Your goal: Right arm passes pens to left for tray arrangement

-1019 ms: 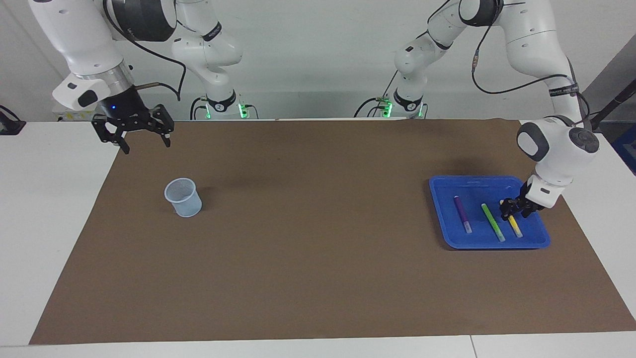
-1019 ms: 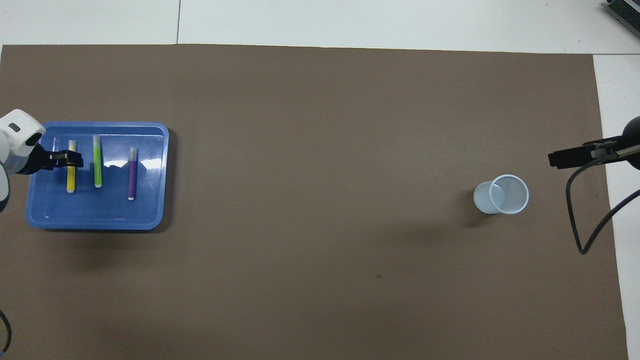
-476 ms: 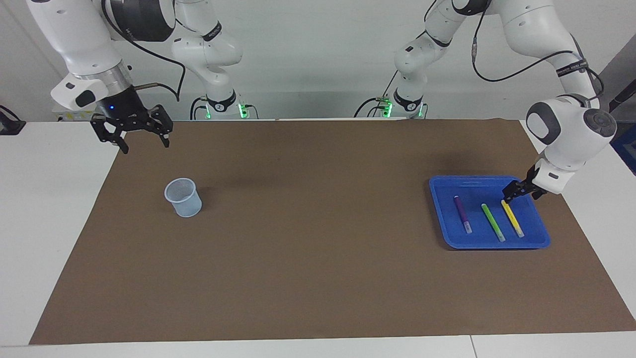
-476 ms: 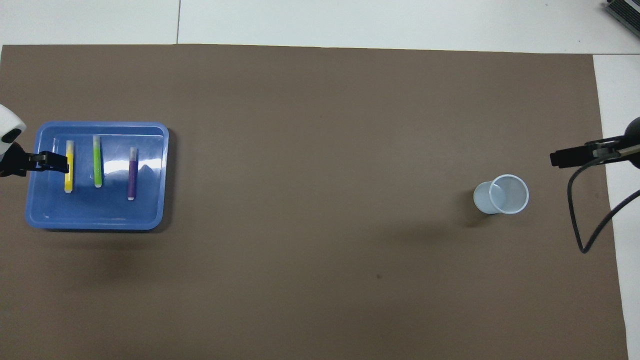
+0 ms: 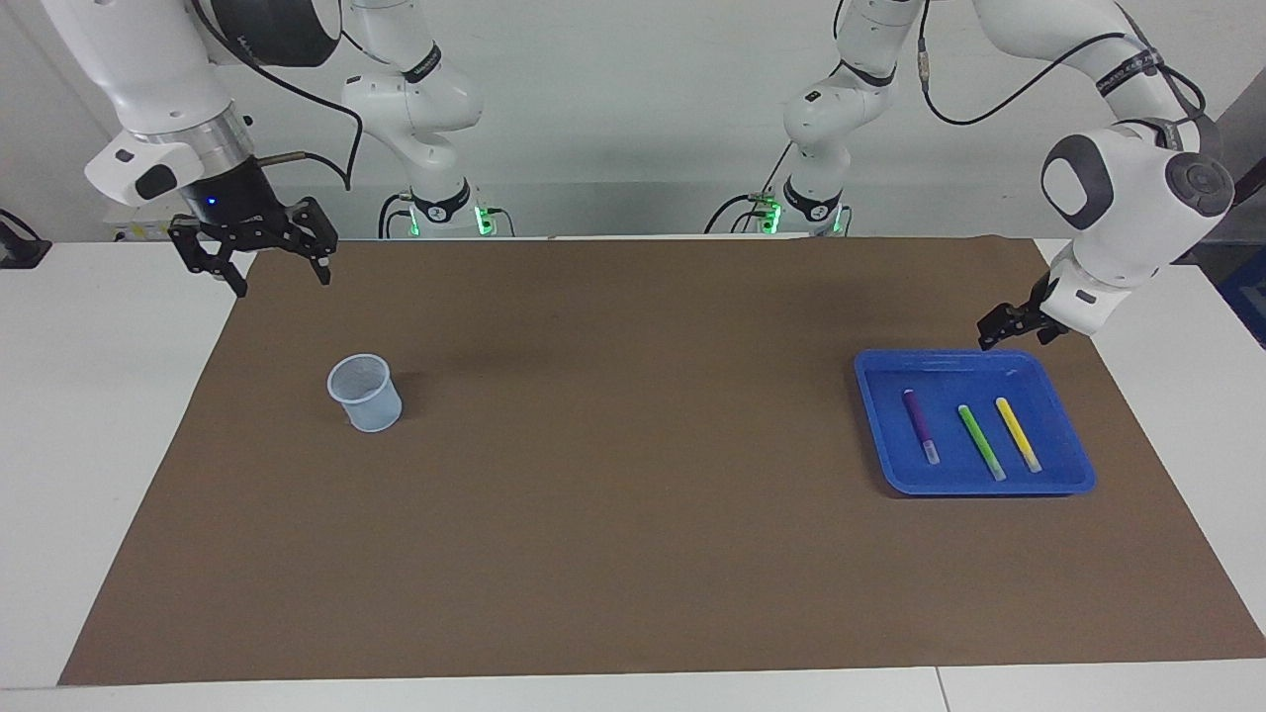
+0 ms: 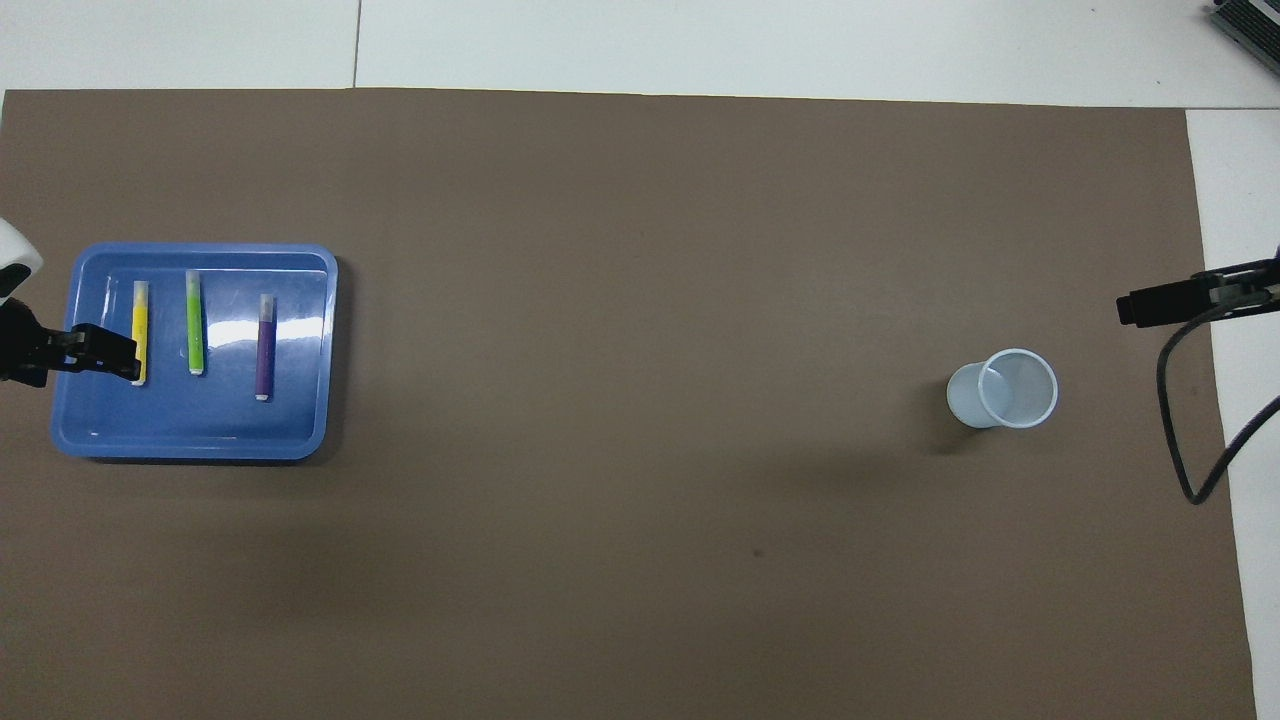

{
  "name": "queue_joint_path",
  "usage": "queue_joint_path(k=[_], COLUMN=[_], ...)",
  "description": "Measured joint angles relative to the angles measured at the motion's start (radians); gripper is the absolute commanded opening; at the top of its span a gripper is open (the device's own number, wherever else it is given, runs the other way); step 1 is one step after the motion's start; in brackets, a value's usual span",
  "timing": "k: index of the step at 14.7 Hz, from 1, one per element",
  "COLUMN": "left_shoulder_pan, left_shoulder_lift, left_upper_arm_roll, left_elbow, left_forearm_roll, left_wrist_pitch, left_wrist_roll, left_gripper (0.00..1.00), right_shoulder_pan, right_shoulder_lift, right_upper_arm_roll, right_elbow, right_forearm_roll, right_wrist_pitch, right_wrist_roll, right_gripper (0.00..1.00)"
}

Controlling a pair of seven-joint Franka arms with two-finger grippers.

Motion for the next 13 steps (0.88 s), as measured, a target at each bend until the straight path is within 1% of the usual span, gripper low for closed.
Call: queue_joint_path(k=[3,5,8,10,13], left_shoulder_pan=[-0.047,-0.113,-0.221,-0.267,-0.324], left_shoulder_lift=[-0.064,-0.107,-0.163,-0.175,-0.176], left_upper_arm_roll=[0.015,0.061,0.144,0.181,0.257], left_elbow=[0.0,0.001,0.006,0.025,0.065], left_forearm_roll=[-0.014,-0.015,-0.017,-0.028,-0.09], left_wrist_pitch=[-0.043,-0.059,-0.137,-0.201,-0.282], left_wrist_roll=[-0.011,-0.025,-0.044,-0.051,-0.055], left_gripper=[1.0,1.0,1.0,1.0,1.0], right_shoulder_pan=[0.0,0.0,0.0,0.0,0.0], right_shoulder_lift=[0.011,0.014,0.015,0.015,0.015], right_upper_arm_roll=[0.0,0.0,-0.001,-0.001,-0.001], right_elbow=[0.01,0.012,0.013,0.014,0.016], right_forearm_roll=[0.0,0.0,0.0,0.0,0.0], right_wrist_pitch=[-0.001,-0.001,-0.001,-0.001,-0.002], right_wrist_roll=[0.0,0.001,0.001,0.001,0.001], right_gripper=[1.0,1.0,1.0,1.0,1.0])
